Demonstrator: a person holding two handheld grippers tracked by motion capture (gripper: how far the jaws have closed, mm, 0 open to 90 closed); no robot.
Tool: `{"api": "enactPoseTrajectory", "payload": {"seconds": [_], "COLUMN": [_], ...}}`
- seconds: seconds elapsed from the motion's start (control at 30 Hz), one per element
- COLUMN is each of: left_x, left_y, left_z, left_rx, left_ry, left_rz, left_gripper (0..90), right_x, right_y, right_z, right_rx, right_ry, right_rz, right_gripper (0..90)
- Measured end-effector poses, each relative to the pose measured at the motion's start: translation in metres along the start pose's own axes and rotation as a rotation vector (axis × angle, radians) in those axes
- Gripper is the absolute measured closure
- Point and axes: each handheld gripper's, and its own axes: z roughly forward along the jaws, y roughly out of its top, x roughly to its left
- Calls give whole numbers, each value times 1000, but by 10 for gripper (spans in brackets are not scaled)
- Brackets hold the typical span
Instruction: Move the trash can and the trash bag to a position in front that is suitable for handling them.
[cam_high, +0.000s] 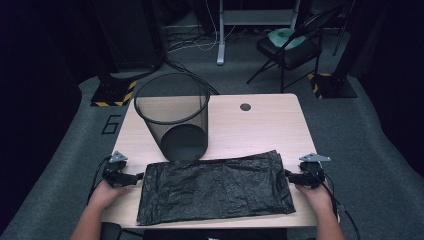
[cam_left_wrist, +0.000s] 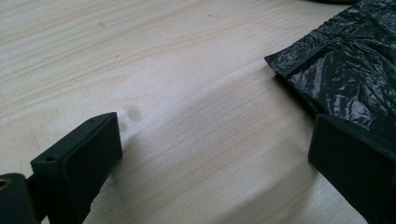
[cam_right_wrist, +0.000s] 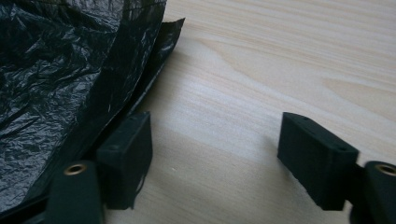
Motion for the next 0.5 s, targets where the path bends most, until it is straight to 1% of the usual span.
{"api": "enactPoseTrajectory", "payload": {"seconds": [0.03, 0.07, 0.13, 0.17, 0.2, 0.23, 0.27, 0.3, 0.33, 0.37, 0.4, 0.43, 0.47, 0.5], "left_x": [0, 0, 0, -1, 0, 0, 0, 0, 0, 0, 1, 0, 0, 0], "left_y": [0, 1, 1, 1, 1, 1, 1, 1, 2, 1, 1, 0, -1, -1], "left_z": [0, 0, -1, -2, -5, -5, -7, -7, -8, -8, -9, -9, -10, -10], "left_rx": [0, 13, 19, 25, 36, 36, 49, 49, 50, 51, 56, 47, 38, 38], "left_ry": [0, 2, 4, 5, 4, 4, 5, 5, 3, 4, 6, 8, 4, 4], "left_rz": [0, -7, -7, -7, -8, -8, -10, -10, -18, -17, -9, -13, -7, -7], "left_gripper": [24, 24, 25, 31, 55, 69, 89, 102, 102, 113, 121, 128, 134, 135], "right_x": [0, 0, 0, 1, 2, 2, 4, 4, 4, 6, 8, 10, 14, 14], "right_y": [0, 3, 4, 5, 8, 8, 12, 12, 13, 15, 17, 19, 24, 24], "right_z": [0, -2, -3, -4, -6, -6, -8, -8, -9, -12, -16, -20, -30, -30], "right_rx": [0, 24, 33, 51, 82, 82, 126, 126, 135, 148, 148, 137, 105, 105], "right_ry": [0, -5, -8, -12, -14, -14, -17, -17, -12, -8, -1, 6, 37, 37], "right_rz": [0, 9, 13, 23, 43, 43, 67, 67, 65, 70, 64, 65, 64, 64], "right_gripper": [270, 341, 356, 383, 401, 401, 415, 415, 413, 418, 421, 422, 435, 435]}}
